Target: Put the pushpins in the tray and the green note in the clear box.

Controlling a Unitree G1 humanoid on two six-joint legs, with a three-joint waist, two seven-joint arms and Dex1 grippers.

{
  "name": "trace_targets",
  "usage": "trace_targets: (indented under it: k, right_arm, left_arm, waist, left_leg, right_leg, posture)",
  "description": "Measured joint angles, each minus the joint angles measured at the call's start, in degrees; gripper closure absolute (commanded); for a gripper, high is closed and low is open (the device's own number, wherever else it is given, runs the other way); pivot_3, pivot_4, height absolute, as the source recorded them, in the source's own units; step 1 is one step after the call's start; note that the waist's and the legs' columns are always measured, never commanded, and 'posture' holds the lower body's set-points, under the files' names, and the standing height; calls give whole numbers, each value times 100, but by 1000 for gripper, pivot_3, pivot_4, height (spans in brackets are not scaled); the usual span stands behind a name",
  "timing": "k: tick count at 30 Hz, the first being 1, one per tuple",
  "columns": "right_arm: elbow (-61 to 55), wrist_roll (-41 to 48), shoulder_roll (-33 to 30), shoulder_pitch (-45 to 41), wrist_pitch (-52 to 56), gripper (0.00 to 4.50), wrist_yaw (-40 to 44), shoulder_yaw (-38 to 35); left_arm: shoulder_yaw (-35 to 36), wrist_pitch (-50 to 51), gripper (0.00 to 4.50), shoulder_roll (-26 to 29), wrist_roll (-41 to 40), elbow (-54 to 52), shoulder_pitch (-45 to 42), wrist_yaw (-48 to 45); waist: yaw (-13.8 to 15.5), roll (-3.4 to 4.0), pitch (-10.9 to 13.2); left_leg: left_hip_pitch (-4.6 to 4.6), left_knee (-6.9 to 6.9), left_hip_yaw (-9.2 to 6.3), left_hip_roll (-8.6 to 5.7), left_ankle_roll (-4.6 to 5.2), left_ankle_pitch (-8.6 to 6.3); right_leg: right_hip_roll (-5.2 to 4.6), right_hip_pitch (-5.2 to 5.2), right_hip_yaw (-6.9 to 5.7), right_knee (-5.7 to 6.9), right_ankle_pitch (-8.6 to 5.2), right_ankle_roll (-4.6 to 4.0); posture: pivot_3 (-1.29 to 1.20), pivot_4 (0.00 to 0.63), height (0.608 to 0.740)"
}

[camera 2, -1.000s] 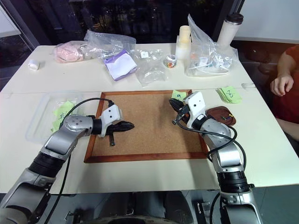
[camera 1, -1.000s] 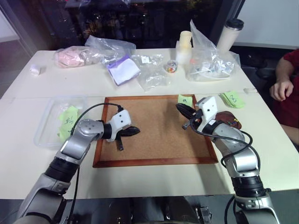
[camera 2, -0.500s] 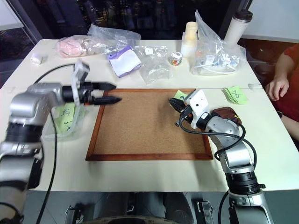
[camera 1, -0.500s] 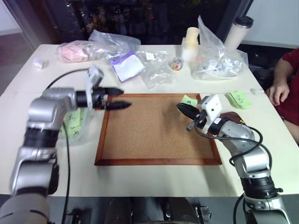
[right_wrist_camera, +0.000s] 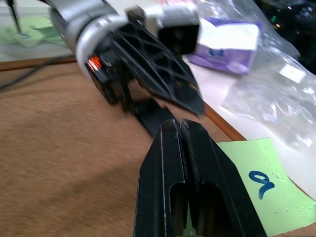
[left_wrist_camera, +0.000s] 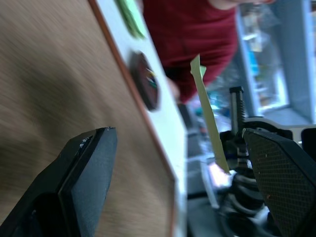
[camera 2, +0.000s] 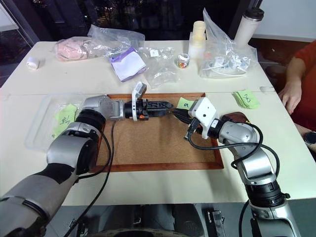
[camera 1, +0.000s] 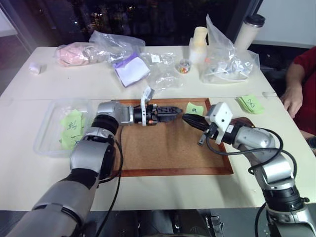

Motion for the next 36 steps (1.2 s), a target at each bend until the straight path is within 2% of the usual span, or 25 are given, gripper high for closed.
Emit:
trace_targets:
  k: [8,9,11,15,18,27,36]
  right_arm:
    - [-254,-8,-81,93,115,4500,15,115]
    - [-283,-13,-90,116,116,4500,16,139]
    - [-305,-18,-91,151,118,4500,20,177]
    - [-308,-52,-92,153,119,4500,18,262]
    - [-309,-71,-93,144,118,4500,7,266]
    - [-309,-133,-86,142,94,4500,-51,266]
    - [-809,238,319,-2,420,4500,-667,-64]
  left_arm:
    - [108,-110,28,-345,61,158,-90,-110]
    - [109,-210,270,-426,83,193,-102,-111]
    - [118,-327,901,-548,114,219,-111,-106]
    - [140,-520,2801,-673,244,326,-144,-88]
    - [146,-544,4448,-705,321,402,-143,-89]
    - [160,-722,4448,-684,382,433,-139,-73]
    - [382,-1002,4448,-604,450,483,-114,214]
  waist:
    - [32,-1,1]
    - [34,-1,1]
    - [29,-2,1]
    - [6,-1,1]
    - [14,-1,1]
    - [23,-1,1]
    - [23,-1,0]
  left_leg:
    - [0,4,-4,-6,0,0]
    - [0,4,-4,-7,0,0]
    - [0,5,-3,-7,-3,2]
    - [3,5,-4,-7,-3,2]
    - [3,5,-4,-7,-3,2]
    - [3,7,-4,-7,-6,3]
    - [3,8,-4,-8,-17,10]
  right_leg:
    - [-6,4,0,1,1,1]
    - [-7,5,0,1,1,1]
    - [-7,5,0,1,1,1]
    - [-5,4,0,6,1,1]
    - [-6,5,0,6,1,1]
    - [-7,6,0,6,1,1]
    - [-9,5,-1,13,1,1]
  posture:
    - [0,150,734]
    - [0,150,734]
    - [0,150,734]
    - [0,150,734]
    - [0,150,734]
    - [0,150,734]
    - [0,150,734]
